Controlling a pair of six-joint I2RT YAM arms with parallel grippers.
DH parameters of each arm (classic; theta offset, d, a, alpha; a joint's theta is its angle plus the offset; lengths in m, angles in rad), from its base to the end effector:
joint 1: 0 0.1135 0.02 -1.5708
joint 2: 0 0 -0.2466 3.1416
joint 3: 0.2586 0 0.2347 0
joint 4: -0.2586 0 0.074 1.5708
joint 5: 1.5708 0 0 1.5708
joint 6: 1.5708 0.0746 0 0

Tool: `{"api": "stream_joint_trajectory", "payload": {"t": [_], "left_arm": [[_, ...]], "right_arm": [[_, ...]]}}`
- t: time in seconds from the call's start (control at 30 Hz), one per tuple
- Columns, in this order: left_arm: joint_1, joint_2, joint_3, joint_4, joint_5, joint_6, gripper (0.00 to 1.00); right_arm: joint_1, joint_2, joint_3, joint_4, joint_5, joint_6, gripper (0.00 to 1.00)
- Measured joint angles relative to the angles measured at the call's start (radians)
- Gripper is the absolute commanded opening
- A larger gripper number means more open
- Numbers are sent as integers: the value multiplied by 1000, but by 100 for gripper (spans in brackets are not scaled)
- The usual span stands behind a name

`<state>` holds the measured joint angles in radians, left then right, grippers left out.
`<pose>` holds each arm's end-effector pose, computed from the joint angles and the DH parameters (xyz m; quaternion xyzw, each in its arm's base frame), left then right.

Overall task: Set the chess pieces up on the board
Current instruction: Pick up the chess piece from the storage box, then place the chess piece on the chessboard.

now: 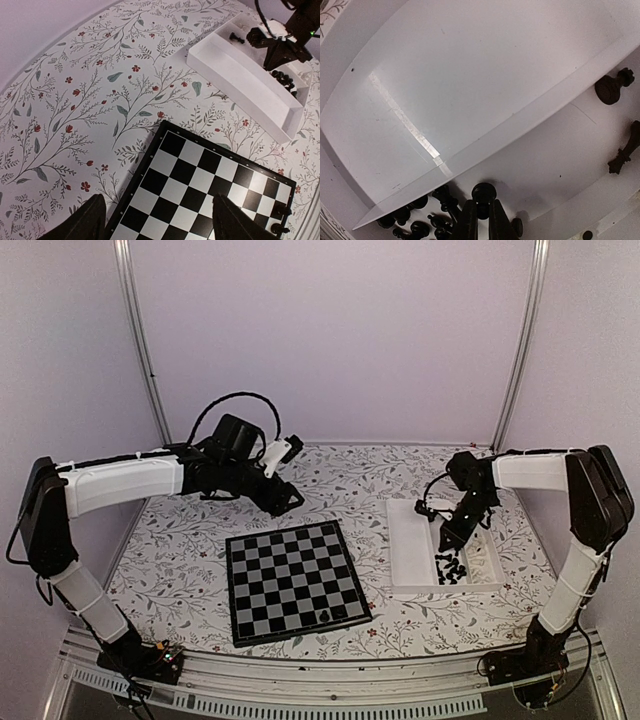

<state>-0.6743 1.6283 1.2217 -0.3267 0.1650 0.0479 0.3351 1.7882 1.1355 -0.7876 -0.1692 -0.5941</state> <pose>0.2860 -0.2443 0.2263 0.3530 0.8399 -0.1965 0.3623 0.2878 0.1135 0.1179 -0.4504 0.8864 0.0752 0.0753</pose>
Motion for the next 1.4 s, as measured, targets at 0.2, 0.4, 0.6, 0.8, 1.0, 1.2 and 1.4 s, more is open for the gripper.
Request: {"api": "stream_joint_trajectory", "payload": {"t": [0.2,0.4,0.6,0.8,1.0,1.2,1.4], "left_arm": [[0,0,0,0,4,0,75],[-2,0,0,0,6,0,75],[-2,0,0,-1,5,0,75],[-2,0,0,-2,-6,1,75],[-2,0,0,-4,-20,1,75],[-2,-1,0,-8,-27,5,75],[-2,-17,0,-11,-43,8,75]], "right_arm": [[0,-9,42,-21,28,8,5],[20,-101,101,-94,46,11,5],[152,-146,190,-155,-3,4,6],[346,-92,254,-211,-60,-16,6],[520,40,323,-246,-77,-32,6],[625,145,412,-262,-73,-35,6],[685,209,444,-263,-68,-39,7]]}}
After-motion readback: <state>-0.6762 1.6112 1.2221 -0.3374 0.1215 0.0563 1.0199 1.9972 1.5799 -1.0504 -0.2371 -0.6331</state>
